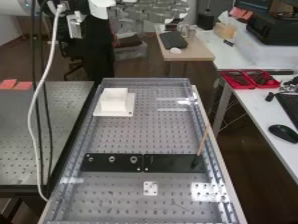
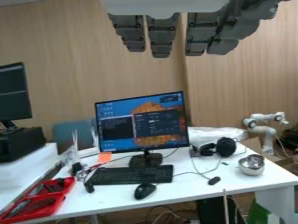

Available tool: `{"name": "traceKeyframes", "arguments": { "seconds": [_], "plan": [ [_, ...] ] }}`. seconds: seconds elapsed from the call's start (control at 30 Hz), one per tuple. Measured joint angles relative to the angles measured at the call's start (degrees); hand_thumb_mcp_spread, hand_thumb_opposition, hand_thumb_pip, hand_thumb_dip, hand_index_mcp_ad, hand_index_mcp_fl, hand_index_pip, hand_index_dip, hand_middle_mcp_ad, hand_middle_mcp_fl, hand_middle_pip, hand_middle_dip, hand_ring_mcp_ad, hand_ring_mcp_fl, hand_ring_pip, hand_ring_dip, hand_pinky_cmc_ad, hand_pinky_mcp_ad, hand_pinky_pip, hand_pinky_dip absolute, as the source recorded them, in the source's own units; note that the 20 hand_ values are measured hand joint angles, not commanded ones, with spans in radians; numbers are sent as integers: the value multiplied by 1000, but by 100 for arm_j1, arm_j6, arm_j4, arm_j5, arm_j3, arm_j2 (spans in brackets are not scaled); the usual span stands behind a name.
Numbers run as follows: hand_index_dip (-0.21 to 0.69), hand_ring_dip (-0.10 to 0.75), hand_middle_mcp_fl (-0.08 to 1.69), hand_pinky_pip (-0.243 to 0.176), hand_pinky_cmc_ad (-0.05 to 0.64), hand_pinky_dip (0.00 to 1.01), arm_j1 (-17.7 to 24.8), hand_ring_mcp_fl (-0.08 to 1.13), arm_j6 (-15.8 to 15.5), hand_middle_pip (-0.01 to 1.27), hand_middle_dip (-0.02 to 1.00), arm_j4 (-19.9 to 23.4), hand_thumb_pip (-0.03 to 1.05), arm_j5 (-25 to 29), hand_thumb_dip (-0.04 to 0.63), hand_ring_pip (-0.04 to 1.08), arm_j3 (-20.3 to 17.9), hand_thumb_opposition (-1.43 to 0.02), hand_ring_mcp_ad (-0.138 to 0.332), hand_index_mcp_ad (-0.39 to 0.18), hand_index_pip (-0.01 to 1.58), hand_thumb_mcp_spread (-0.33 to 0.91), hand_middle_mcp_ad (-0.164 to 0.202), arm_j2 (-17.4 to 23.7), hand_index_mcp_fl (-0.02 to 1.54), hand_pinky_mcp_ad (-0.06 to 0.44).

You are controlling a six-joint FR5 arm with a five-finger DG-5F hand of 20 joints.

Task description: Grab the drill bit and place it in the clear container

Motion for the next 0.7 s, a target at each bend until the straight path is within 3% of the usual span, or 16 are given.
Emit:
{"name": "traceKeyframes", "arguments": {
  "seconds": [0.13, 0.2, 0.27, 0.47, 0.7],
  "plan": [
    [19, -14, 2, -10, 45, 21, 30, 0, 59, 14, 28, 112, 16, 63, 7, 0, -143, -3, 145, 24, 7, 0, 63, -26, 5, 75],
    [19, -19, 3, -10, 45, 24, 42, 0, 85, 30, 28, 184, 126, 67, 7, 3, -216, -84, 145, 40, 3, 21, 63, -27, 5, 75],
    [19, -23, 0, -12, 70, 37, 53, 7, 108, 59, 28, 251, 246, 73, 7, 7, -281, -227, 145, 54, 3, 63, 65, -27, 5, 72],
    [19, -49, 2, -75, 173, 87, 94, 5, 155, 99, 19, 405, 318, 152, 7, 40, -475, -635, 147, 65, 21, 61, 72, -33, 3, 79],
    [19, -49, -3, -96, 225, 106, 118, 23, 314, 126, 19, 616, 339, 209, 5, 63, -735, -750, 164, 105, 51, 52, 110, -71, 10, 103]
  ]
}}
